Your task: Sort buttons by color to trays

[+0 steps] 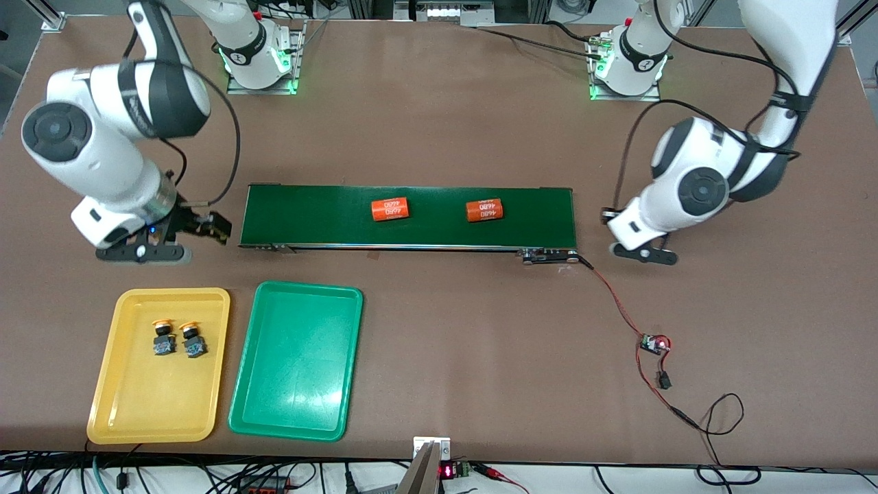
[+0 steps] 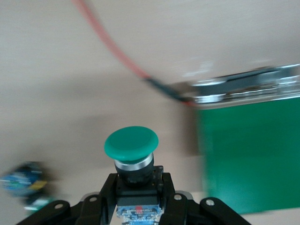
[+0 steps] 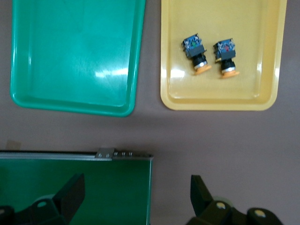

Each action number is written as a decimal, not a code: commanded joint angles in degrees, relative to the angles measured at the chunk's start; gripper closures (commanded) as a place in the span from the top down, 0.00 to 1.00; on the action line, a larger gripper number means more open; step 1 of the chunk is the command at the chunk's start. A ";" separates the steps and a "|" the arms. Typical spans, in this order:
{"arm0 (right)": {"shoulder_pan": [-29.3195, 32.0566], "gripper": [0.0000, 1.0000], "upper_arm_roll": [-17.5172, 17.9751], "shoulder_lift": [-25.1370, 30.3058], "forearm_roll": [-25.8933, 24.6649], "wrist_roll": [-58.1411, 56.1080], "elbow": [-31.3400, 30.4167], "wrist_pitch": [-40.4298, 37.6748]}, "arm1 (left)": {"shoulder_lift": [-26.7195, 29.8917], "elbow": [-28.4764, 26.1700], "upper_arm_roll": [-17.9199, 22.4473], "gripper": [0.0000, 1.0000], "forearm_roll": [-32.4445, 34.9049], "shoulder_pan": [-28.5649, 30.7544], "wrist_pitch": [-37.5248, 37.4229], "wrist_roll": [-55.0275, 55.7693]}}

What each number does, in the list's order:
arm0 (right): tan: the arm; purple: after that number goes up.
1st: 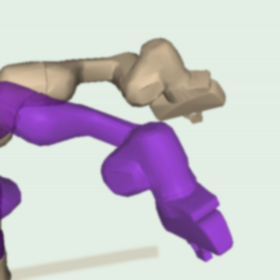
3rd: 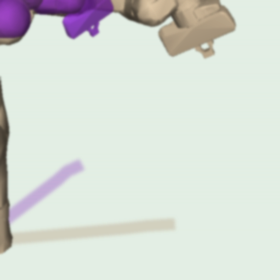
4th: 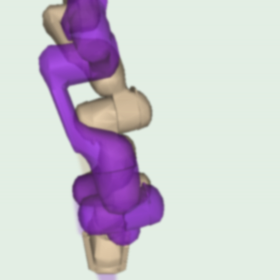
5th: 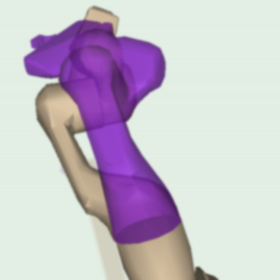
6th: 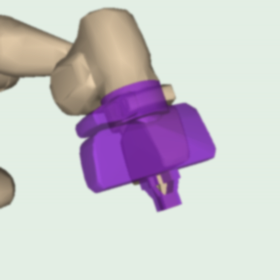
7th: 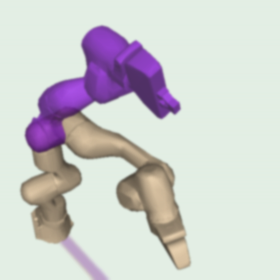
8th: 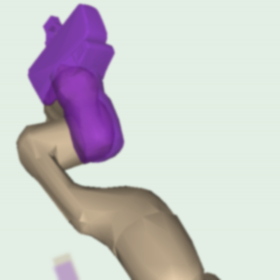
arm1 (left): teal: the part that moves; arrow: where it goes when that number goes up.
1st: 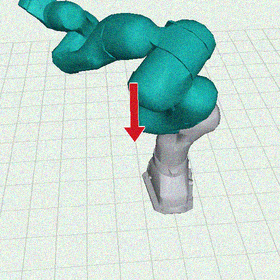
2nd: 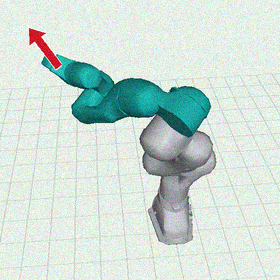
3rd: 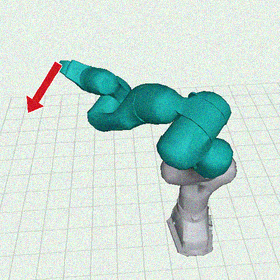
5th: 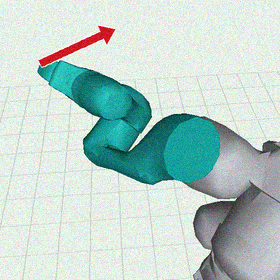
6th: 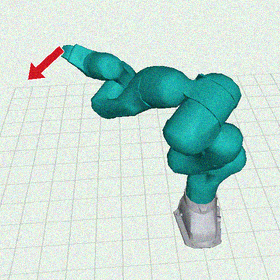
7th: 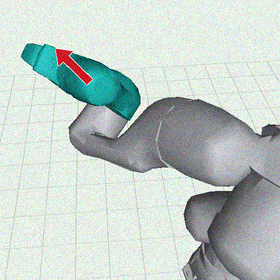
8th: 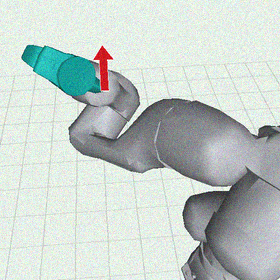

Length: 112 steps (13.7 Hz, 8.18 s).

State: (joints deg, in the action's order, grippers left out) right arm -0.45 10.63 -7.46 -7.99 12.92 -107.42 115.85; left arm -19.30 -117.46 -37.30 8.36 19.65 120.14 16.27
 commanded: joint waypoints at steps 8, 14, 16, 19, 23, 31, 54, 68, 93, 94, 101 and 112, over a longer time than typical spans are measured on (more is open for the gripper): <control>-0.08 1.00 2.29 9.75 1.66 1.32 -7.80 -2.30 | -6.90 0.92 -1.81 0.99 -3.70 -8.57 4.93 6.84; -0.08 1.00 2.29 9.57 1.93 2.20 -7.89 -1.77 | 2.94 1.71 0.55 1.00 -3.53 -5.16 3.97 8.16; -1.56 1.00 2.37 9.48 1.93 5.44 -7.89 -1.60 | 3.83 1.45 6.51 1.00 -3.00 -4.79 3.17 7.90; -6.30 1.00 2.37 8.43 2.10 9.04 -7.89 -0.02 | 3.83 0.92 15.41 1.00 -2.91 -4.79 -1.20 6.93; -14.48 1.00 2.37 5.27 3.68 21.77 -7.63 4.90 | 0.50 -2.32 25.24 1.00 -2.91 -4.62 -2.81 2.13; -25.21 1.00 2.29 -5.36 2.11 37.69 -2.89 14.04 | -4.26 -12.26 28.95 0.62 -2.91 -4.62 12.75 -4.76; -27.50 1.00 2.02 -11.35 -3.44 44.39 -1.48 14.93 | -1.70 0.83 8.65 0.08 -11.70 -12.17 -0.87 -3.00; -29.70 1.00 1.94 -13.71 -3.52 51.06 -1.13 19.49 | -2.51 0.48 8.21 1.00 -11.79 -13.85 2.21 -3.27; -38.49 1.00 0.70 -25.93 -7.83 54.32 9.69 16.51 | 17.45 24.56 34.31 1.00 -6.69 -21.93 -27.68 -19.79; -39.01 1.00 0.70 -26.46 -7.83 54.41 9.77 16.77 | 17.37 24.56 34.22 1.00 -6.69 -21.93 -27.76 -19.70; -38.41 1.00 0.70 -27.61 -7.83 53.27 12.76 15.99 | 17.45 24.56 34.40 1.00 -6.60 -21.93 -28.20 -19.79; -38.05 1.00 -0.69 -29.19 -8.53 52.48 13.56 12.82 | 17.45 24.56 34.40 1.00 -6.69 -21.75 -28.73 -19.79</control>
State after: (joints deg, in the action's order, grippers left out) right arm -38.49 10.87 -35.95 -15.92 66.43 -94.41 129.50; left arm -1.25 -94.58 -3.08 1.76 -1.95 93.19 -3.17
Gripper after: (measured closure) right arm 0.000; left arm 0.000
